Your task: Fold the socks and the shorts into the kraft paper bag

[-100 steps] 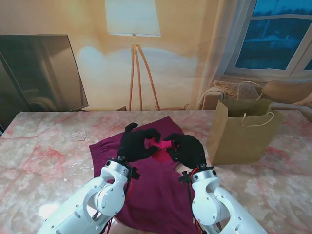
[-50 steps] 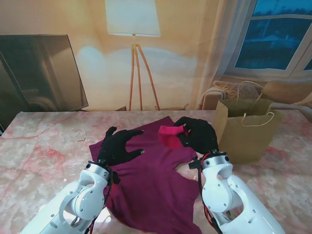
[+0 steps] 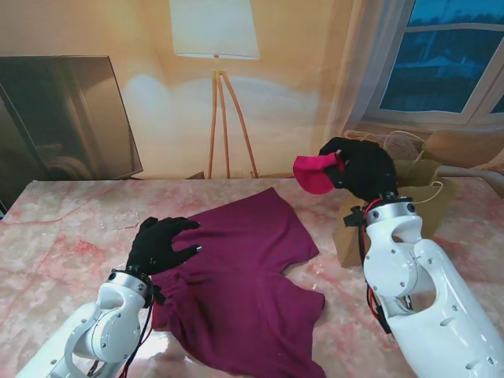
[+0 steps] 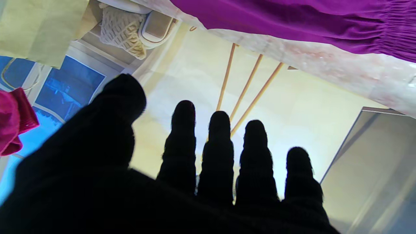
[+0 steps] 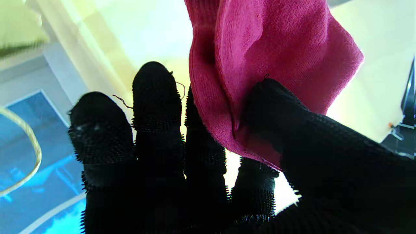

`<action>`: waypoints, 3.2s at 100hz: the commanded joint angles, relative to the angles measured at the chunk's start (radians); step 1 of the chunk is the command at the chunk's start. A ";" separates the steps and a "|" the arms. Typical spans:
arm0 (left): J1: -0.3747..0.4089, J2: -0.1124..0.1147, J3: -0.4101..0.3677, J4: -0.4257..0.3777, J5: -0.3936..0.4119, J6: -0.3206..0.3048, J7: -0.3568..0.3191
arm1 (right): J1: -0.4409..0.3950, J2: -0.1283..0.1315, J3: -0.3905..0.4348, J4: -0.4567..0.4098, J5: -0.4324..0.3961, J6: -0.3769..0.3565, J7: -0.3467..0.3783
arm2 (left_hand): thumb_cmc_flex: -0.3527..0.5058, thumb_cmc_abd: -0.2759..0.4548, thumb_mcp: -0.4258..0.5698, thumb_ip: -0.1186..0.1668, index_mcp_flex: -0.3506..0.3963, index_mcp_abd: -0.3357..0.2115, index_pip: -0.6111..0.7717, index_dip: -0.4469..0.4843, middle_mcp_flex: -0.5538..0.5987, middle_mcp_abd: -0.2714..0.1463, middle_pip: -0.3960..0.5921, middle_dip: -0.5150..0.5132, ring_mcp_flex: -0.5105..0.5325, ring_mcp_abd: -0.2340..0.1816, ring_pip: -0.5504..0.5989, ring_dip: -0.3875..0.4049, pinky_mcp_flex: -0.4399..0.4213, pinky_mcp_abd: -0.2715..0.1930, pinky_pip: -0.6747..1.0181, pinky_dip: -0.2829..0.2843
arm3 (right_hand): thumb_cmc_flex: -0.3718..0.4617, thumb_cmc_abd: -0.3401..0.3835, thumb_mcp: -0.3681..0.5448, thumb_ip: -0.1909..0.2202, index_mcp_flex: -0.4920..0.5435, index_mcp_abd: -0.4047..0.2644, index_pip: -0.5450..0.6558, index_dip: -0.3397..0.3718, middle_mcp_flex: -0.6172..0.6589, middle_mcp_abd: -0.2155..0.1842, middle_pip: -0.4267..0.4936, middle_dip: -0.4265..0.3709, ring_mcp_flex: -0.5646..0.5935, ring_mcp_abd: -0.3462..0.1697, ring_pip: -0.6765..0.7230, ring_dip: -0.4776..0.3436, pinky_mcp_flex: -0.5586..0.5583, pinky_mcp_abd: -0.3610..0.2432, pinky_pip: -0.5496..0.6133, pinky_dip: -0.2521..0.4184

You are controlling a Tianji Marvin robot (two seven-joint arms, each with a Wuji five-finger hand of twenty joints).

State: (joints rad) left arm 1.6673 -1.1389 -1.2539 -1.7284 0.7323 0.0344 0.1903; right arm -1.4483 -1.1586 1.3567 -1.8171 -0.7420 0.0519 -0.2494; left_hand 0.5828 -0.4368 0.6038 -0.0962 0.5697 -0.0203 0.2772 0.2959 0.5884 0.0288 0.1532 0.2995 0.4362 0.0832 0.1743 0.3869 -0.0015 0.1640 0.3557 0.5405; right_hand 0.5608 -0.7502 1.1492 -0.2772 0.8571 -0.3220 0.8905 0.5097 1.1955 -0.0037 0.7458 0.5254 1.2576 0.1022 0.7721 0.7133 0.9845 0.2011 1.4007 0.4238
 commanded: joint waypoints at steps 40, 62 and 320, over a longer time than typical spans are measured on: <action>0.008 0.011 -0.024 0.026 -0.033 -0.018 -0.011 | 0.081 0.042 0.141 0.082 -0.074 -0.002 0.095 | 0.004 0.049 -0.046 0.049 -0.006 0.022 -0.017 0.002 -0.092 0.008 -0.022 -0.067 -0.110 -0.065 -0.039 -0.089 0.010 -0.092 0.073 -0.224 | 0.068 0.061 -0.007 -0.007 0.055 -0.116 0.072 0.025 -0.008 -0.042 -0.042 -0.045 -0.023 0.013 -0.073 -0.012 -0.043 -0.046 -0.045 0.055; -0.010 0.010 -0.012 0.038 -0.031 -0.015 -0.006 | 0.090 0.056 0.193 0.118 -0.121 -0.031 0.126 | 0.001 0.048 -0.043 0.049 -0.006 0.019 -0.017 0.003 -0.092 0.007 -0.021 -0.069 -0.113 -0.066 -0.036 -0.089 -0.002 -0.083 0.104 -0.221 | 0.068 0.060 -0.007 -0.007 0.055 -0.119 0.073 0.024 -0.006 -0.044 -0.041 -0.046 -0.022 0.010 -0.074 -0.012 -0.044 -0.047 -0.049 0.062; 0.066 0.030 -0.025 -0.009 0.048 0.008 -0.064 | -0.170 0.070 -0.054 0.050 -0.250 -0.240 0.046 | 0.110 0.306 -0.295 0.072 0.048 0.027 -0.007 0.014 -0.024 0.033 -0.019 -0.046 -0.073 -0.053 -0.023 -0.077 -0.063 -0.050 -0.012 -0.265 | -0.210 0.345 -0.130 0.180 -0.263 0.152 -0.374 -0.082 -0.408 -0.062 -0.338 -0.273 -0.441 -0.054 -0.508 -0.291 -0.474 -0.126 -0.494 -0.014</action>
State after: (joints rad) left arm 1.7354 -1.1093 -1.2889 -1.7485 0.7888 0.0363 0.1221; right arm -1.6075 -1.0750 1.3349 -1.8055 -0.9711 -0.2024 -0.2085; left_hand 0.6672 -0.1687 0.3431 -0.0817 0.5941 0.0150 0.2749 0.2960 0.5489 0.0360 0.1473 0.2416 0.4059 0.0456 0.1782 0.3093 -0.0336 0.1132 0.4148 0.3041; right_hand 0.3398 -0.4135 1.0059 -0.1587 0.5842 -0.1621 0.5020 0.4263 0.7803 -0.0644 0.4026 0.2525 0.7952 0.0517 0.2606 0.4348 0.5056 0.0943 0.8871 0.4358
